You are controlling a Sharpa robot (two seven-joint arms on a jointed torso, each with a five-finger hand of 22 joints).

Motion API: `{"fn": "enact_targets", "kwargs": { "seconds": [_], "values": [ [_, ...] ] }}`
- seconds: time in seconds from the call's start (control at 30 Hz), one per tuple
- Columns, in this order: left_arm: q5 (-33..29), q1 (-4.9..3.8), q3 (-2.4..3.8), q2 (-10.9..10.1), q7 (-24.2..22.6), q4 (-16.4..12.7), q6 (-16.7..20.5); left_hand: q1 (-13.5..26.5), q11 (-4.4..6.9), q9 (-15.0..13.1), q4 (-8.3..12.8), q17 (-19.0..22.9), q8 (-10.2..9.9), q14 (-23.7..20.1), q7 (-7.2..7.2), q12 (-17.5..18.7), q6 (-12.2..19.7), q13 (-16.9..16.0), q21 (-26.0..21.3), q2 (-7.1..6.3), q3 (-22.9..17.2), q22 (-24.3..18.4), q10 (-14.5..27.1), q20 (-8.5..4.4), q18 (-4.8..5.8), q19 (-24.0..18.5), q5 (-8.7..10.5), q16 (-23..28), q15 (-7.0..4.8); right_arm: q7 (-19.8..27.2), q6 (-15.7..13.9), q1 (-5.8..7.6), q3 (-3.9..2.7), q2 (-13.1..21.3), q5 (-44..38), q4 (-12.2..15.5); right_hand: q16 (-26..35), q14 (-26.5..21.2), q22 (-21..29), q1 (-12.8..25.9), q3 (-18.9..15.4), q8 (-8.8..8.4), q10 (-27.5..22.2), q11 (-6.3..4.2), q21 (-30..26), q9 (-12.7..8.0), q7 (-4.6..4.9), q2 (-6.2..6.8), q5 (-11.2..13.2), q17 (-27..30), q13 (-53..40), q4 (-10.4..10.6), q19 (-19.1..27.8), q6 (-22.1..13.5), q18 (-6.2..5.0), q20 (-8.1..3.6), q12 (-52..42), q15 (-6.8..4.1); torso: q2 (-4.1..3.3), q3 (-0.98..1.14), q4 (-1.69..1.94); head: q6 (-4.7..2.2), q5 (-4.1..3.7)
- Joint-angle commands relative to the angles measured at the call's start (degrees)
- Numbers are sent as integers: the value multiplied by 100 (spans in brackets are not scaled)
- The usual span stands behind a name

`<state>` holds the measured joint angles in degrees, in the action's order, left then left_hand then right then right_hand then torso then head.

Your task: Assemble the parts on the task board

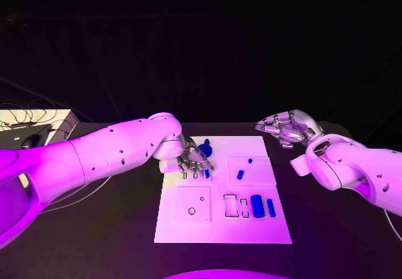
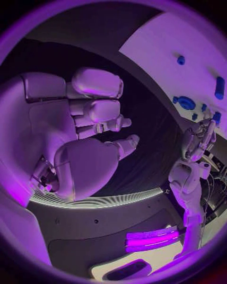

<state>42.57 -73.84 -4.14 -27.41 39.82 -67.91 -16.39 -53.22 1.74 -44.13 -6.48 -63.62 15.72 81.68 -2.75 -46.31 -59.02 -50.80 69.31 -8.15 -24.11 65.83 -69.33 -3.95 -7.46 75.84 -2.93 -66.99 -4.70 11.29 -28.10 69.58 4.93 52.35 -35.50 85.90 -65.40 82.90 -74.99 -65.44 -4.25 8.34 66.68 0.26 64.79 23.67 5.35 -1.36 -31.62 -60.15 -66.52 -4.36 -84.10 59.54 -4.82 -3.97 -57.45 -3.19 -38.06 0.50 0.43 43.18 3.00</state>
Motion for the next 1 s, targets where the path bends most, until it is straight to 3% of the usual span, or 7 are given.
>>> {"fn": "enact_targets", "kwargs": {
  "seconds": [0.03, 0.37, 1.0],
  "values": [
    [-101, 7, 0, 41, 6, 27, -116, -31, 0, -13, 42, -7, -20, -4, 0, 26, -44, -9, -37, 55, 16, 12, -30, -9, 38, 38, 4, -15, 0, 7, 32, 2, -4, -10, -42, 0, 23, 4, -889, 44, 14, -40, -12, 13, -19, 4, 34, 8, -23, -4, -8, 2, -185, 21, 73, -39, 28, -41, -2, 0, 3, 16, -27],
    [-122, 17, -3, 97, 6, 83, -126, -71, 1, -45, 97, -17, -18, -2, 1, 23, -46, -5, -42, 88, 50, 45, -34, -9, 41, 46, 4, -25, -2, 13, 64, 2, -4, -29, -50, 2, 22, 4, -891, 46, 15, -58, -1, 12, -12, 12, 32, 6, -11, -5, -14, 4, -186, 33, 74, -40, 23, -42, 5, 6, 4, 18, -27],
    [-182, 26, -13, 147, 10, 214, -260, -324, 21, -93, 397, -43, 4, 3, 25, -2, -55, 13, -69, 252, 213, 95, -53, -17, 47, 57, 3, -57, -15, 4, 86, 2, -4, -64, -54, -5, 21, 4, -891, 45, 14, -62, 0, 12, -12, 14, 32, 9, 0, -6, -16, 4, -187, 35, 74, -41, 22, -42, 0, 6, 5, 39, -43]
  ]
}}
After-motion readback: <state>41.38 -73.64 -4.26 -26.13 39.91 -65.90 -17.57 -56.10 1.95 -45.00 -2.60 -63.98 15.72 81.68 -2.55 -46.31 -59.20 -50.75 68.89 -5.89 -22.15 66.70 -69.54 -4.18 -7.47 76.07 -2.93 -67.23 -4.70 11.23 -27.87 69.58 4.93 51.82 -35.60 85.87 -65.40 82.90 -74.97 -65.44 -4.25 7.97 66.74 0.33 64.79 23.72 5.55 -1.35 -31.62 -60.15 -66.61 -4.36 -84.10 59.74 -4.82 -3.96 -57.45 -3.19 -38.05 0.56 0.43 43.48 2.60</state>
